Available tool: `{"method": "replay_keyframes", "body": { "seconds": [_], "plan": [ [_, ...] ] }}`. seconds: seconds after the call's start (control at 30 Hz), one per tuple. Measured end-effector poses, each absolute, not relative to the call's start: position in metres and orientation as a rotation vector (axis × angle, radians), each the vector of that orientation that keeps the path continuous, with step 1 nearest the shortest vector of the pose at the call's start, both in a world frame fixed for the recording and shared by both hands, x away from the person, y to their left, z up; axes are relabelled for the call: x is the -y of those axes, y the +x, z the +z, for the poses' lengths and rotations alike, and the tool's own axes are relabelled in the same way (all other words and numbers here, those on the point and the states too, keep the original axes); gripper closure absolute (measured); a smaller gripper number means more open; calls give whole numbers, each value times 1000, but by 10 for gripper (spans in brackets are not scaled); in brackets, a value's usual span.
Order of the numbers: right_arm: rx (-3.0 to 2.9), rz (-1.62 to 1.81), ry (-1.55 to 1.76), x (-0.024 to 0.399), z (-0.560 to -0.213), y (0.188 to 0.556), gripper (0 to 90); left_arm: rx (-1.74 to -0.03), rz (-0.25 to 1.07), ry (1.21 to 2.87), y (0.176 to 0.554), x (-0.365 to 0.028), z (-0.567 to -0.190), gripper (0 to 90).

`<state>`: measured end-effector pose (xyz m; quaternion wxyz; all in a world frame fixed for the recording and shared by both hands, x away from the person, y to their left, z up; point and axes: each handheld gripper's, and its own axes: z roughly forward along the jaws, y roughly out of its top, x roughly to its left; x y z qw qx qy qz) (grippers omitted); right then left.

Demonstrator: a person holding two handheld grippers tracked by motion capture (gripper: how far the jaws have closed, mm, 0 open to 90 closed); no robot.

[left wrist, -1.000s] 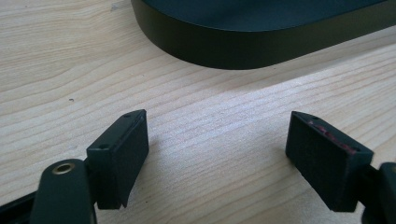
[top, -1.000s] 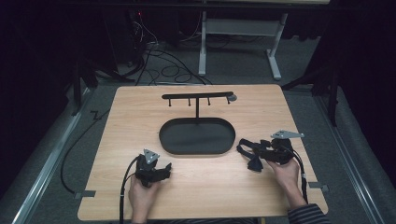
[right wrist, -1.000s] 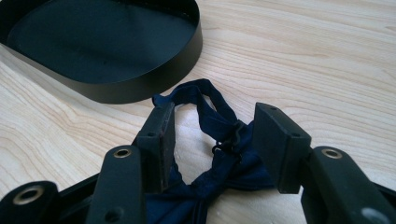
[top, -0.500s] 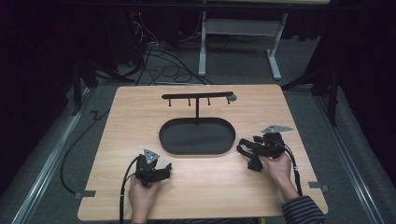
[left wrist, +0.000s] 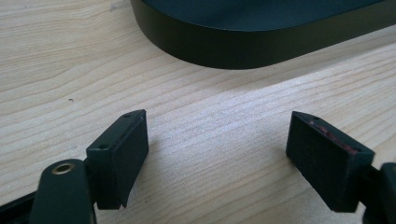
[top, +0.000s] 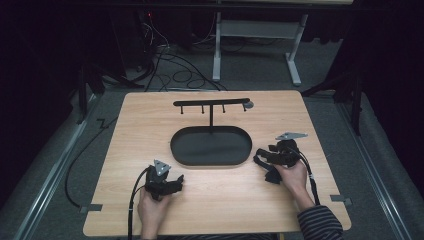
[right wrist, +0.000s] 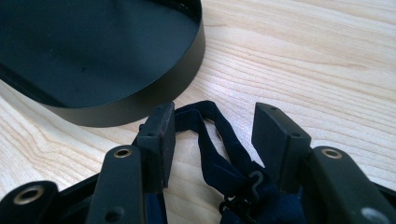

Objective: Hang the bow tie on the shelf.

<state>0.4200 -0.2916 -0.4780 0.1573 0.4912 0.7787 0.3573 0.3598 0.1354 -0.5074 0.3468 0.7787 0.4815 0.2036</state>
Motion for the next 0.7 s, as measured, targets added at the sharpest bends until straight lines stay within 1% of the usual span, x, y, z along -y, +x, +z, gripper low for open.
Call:
{"method": "replay_keyframes", "body": {
  "seconds": [0.1,0.17,0.2,0.23,0.27,0.3,0.33,0.43,0.47,0.57,0.6,0.63,0.7],
  "plan": [
    [-2235,1017,1409,291,-480,421,521,-1249,528,2021,360,-135,-507,215],
    [-2247,1010,1408,290,-483,423,551,-1249,528,2020,360,-135,-507,215],
    [-2247,1010,1408,290,-483,423,551,-1249,528,2020,360,-135,-507,215],
    [-2258,988,1407,290,-485,424,588,-1249,528,2020,360,-135,-507,215],
    [-2265,979,1412,289,-486,425,606,-1249,528,2020,360,-135,-507,215],
    [-2265,979,1412,289,-486,425,606,-1249,528,2020,360,-135,-507,215],
    [-2285,967,1408,289,-489,426,647,-1249,529,2020,360,-135,-507,215],
    [-2301,952,1402,288,-491,427,706,-1249,528,2021,360,-135,-507,215],
    [-2301,952,1402,288,-491,427,706,-1249,528,2021,360,-135,-507,215],
    [-2315,942,1379,287,-491,426,798,-1249,528,2021,360,-135,-507,215],
    [-2315,942,1379,287,-491,426,798,-1249,528,2021,360,-135,-507,215],
    [-2324,936,1365,286,-491,426,836,-1249,528,2021,360,-135,-507,215],
    [-2327,934,1361,285,-491,426,862,-1249,528,2020,360,-135,-507,215]
  ]
}}
